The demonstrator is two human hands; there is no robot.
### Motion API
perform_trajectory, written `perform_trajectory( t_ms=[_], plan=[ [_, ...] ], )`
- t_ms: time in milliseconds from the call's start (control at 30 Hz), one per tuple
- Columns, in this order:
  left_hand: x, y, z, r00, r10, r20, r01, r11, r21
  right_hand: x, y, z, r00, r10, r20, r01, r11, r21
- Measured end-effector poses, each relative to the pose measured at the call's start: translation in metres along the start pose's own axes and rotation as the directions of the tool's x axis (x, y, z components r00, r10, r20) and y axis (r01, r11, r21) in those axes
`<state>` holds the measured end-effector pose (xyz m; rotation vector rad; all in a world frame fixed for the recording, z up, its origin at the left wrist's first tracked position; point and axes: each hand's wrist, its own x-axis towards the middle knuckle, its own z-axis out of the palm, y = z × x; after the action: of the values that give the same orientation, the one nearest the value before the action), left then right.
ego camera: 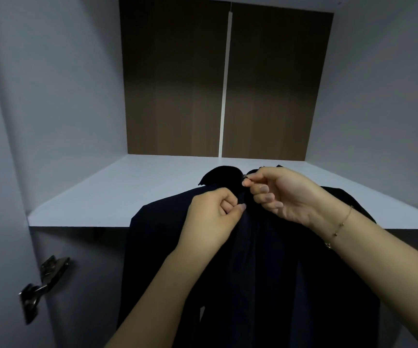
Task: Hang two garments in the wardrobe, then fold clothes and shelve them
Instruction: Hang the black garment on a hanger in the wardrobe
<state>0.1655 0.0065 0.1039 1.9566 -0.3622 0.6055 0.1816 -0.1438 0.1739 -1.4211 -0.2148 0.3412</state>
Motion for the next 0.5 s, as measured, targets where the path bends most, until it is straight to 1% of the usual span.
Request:
perform_trajectory(
  t_ms=[100, 200, 333, 433, 500],
  plan=[
    [0.0, -0.003, 0.003, 1.0, -0.027, -0.002, 0.027, 0.998, -0.051, 0.007, -0.011, 0.002, 0.999, 0.035, 0.016, -0.037, 0.988, 0.15],
    [-0.002, -0.003, 0.004, 0.999, -0.04, 0.001, 0.04, 0.996, -0.074, 0.018, -0.025, 0.001, 0.999, 0.018, 0.034, -0.027, 0.958, 0.284],
    [-0.003, -0.002, 0.0, 0.998, -0.034, 0.048, 0.037, 0.997, -0.062, 0.029, -0.037, 0.001, 0.999, -0.045, 0.002, 0.042, 0.952, 0.304],
    [-0.004, -0.002, -0.002, 0.995, -0.019, 0.098, 0.024, 0.999, -0.048, 0.035, -0.042, 0.0, 0.989, -0.145, -0.043, 0.151, 0.951, 0.269],
    [-0.005, -0.001, -0.003, 0.994, -0.008, 0.113, 0.011, 0.999, -0.034, 0.039, -0.049, -0.001, 0.977, -0.205, -0.056, 0.213, 0.937, 0.276]
  ],
)
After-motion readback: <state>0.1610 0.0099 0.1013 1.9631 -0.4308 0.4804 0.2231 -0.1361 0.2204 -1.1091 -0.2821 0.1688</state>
